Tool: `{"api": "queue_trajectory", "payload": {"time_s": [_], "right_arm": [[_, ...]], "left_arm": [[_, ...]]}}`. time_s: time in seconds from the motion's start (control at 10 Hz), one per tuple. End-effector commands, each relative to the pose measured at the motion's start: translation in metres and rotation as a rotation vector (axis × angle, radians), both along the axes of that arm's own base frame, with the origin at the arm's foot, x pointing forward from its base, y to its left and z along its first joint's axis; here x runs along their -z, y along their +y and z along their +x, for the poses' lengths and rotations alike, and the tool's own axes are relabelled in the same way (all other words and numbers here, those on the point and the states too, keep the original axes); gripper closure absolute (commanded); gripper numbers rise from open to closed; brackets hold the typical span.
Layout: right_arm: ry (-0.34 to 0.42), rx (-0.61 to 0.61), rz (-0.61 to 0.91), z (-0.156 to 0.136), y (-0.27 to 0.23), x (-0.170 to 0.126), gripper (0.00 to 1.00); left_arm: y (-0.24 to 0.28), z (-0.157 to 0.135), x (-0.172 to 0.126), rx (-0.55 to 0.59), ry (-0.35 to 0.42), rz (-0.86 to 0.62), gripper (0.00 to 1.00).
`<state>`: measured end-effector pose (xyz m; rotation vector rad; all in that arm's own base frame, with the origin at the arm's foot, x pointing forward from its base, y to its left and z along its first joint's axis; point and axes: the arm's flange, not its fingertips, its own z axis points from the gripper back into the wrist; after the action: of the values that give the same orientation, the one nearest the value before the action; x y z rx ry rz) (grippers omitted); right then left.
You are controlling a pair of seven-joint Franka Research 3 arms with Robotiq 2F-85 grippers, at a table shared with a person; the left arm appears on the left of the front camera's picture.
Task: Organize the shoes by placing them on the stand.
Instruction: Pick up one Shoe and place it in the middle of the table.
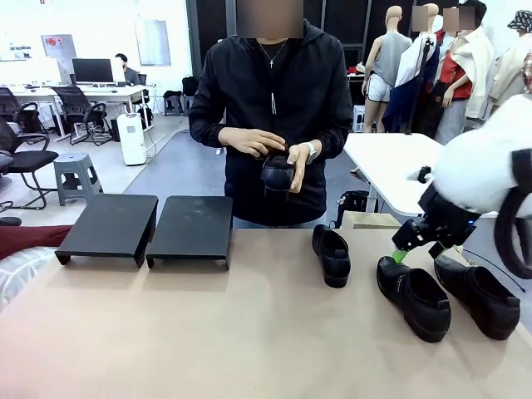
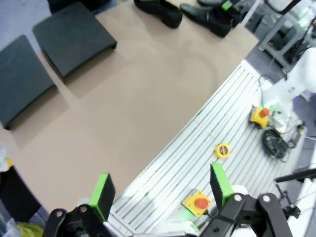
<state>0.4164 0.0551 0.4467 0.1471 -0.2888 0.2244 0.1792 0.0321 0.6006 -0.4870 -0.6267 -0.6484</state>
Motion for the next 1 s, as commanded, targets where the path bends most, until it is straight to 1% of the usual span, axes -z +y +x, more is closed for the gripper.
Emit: {"api": "queue_trajectory", "payload": {"time_s": [0.0, 0.1, 0.2, 0.3, 0.4, 0.5, 0.6, 0.7, 0.8, 0.9], "right_arm": [[-0.02, -0.024, 0.084, -0.015, -0.009, -0.014, 0.0], [-0.02, -0.024, 0.084, -0.015, -0.009, -0.014, 0.0], [0.006, 0.004, -0.007, 0.003, 0.002, 0.003, 0.0], [0.02, 0.05, -0.18, 0.01, 0.009, 0.011, 0.0], [0.103, 0.066, -0.219, 0.015, -0.003, 0.026, 0.0], [0.125, 0.104, -0.212, 0.012, -0.018, 0.036, 0.0], [0.113, 0.171, -0.24, 0.01, -0.03, 0.046, 0.0], [0.116, 0.189, -0.227, 0.013, -0.044, 0.055, 0.0], [0.144, 0.189, -0.191, 0.019, -0.055, 0.063, 0.0], [0.17, 0.185, -0.186, 0.025, -0.059, 0.074, 0.0]], "left_arm": [[0.001, 0.001, -0.001, 0.004, 0.0, -0.012, 0.0], [0.001, 0.001, -0.001, 0.004, 0.0, -0.012, 0.0], [0.001, 0.001, -0.001, 0.004, 0.0, -0.012, 0.0], [0.001, 0.001, -0.001, 0.004, 0.0, -0.012, 0.0], [0.001, 0.001, -0.001, 0.004, 0.0, -0.012, 0.0], [0.001, 0.001, -0.001, 0.004, 0.0, -0.012, 0.0], [0.001, 0.001, -0.001, 0.004, 0.0, -0.012, 0.0], [0.001, 0.001, -0.001, 0.004, 0.0, -0.012, 0.0], [0.001, 0.001, -0.001, 0.004, 0.0, -0.012, 0.0], [0.001, 0.001, -0.001, 0.004, 0.0, -0.012, 0.0]]}}
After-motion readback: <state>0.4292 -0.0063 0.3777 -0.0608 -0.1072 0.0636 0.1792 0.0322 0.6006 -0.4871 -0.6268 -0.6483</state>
